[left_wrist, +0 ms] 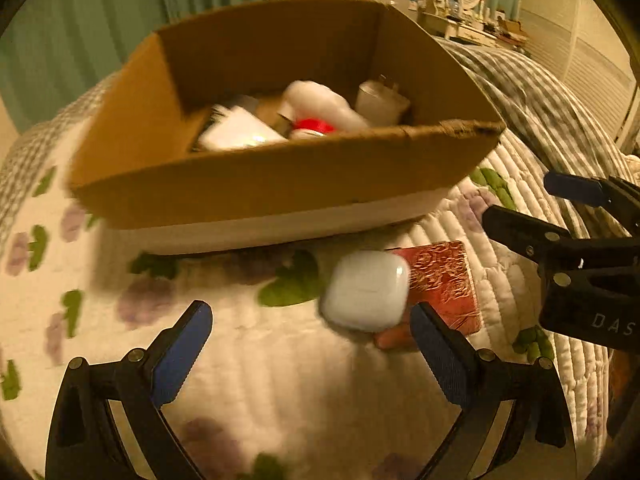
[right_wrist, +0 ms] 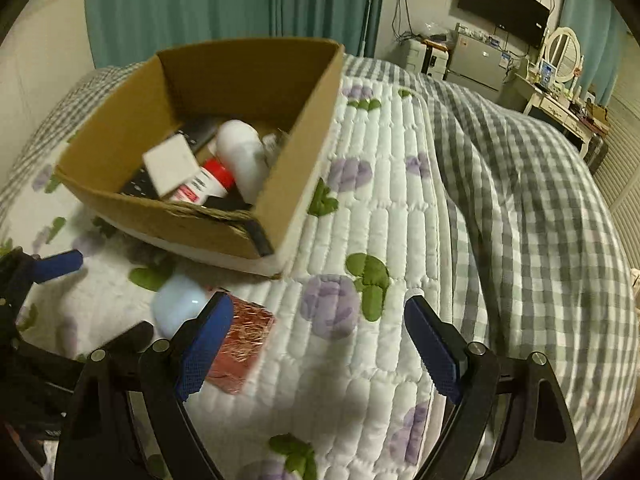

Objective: Organize rigid objects
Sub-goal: 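Grasp the blue earbud case with the left gripper while the right grasps the pink card case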

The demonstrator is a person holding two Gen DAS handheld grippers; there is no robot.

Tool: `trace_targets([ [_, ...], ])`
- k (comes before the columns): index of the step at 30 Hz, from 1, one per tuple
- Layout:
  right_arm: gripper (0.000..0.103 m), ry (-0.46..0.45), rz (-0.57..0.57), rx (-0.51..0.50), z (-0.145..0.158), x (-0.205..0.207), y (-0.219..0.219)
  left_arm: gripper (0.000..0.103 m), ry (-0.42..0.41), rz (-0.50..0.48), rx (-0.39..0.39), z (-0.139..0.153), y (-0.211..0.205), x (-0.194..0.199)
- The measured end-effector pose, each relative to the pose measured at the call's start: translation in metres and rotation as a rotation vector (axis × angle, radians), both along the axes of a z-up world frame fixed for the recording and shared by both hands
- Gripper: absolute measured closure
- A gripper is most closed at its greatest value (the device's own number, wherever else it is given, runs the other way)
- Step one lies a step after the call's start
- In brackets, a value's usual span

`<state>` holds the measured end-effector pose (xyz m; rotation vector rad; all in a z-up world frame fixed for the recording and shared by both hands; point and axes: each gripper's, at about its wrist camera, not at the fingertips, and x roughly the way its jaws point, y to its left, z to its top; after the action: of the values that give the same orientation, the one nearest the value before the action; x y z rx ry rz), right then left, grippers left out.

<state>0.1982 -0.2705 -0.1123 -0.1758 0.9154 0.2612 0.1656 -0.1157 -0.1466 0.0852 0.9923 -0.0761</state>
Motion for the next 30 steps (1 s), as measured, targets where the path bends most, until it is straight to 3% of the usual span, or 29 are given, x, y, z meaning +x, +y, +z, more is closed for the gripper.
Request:
trace_targets([
  [2,0.015,0.0,-0.008,0.003,-0.005,0.004,-0.004,0.011,0.014,-0.012,-0.005,-0.008,-0.005,0.004],
  [3,0.015,0.0,-0.009,0.007,-0.006,0.005,-0.006,0.025,0.028,-0.017,-0.008,-0.013,-0.007,0.007],
  [5,0.015,-0.01,-0.014,-0.004,-0.008,0.008,-0.007,0.037,0.039,-0.034,-0.051,-0.018,-0.007,0.011],
  [6,0.016,-0.008,-0.014,-0.011,-0.01,0.008,-0.007,0.052,0.04,-0.048,-0.081,-0.017,-0.006,0.012],
  [10,0.016,0.002,-0.014,-0.009,-0.013,0.009,-0.005,0.052,0.047,-0.066,-0.117,-0.013,-0.001,0.006],
  [14,0.016,0.013,-0.002,0.0,-0.013,0.002,0.003,0.052,-0.001,-0.039,-0.118,0.01,0.012,-0.01],
  [20,0.016,0.064,0.028,0.011,-0.019,-0.011,0.031,0.052,-0.05,0.036,-0.014,0.037,0.046,-0.027],
  [26,0.015,0.117,0.049,-0.048,-0.044,-0.02,0.069,0.052,-0.057,0.099,0.012,0.037,0.08,-0.024],
  [30,0.012,0.138,-0.008,-0.063,-0.057,-0.016,0.075,0.052,-0.055,0.107,0.007,0.032,0.091,-0.019],
])
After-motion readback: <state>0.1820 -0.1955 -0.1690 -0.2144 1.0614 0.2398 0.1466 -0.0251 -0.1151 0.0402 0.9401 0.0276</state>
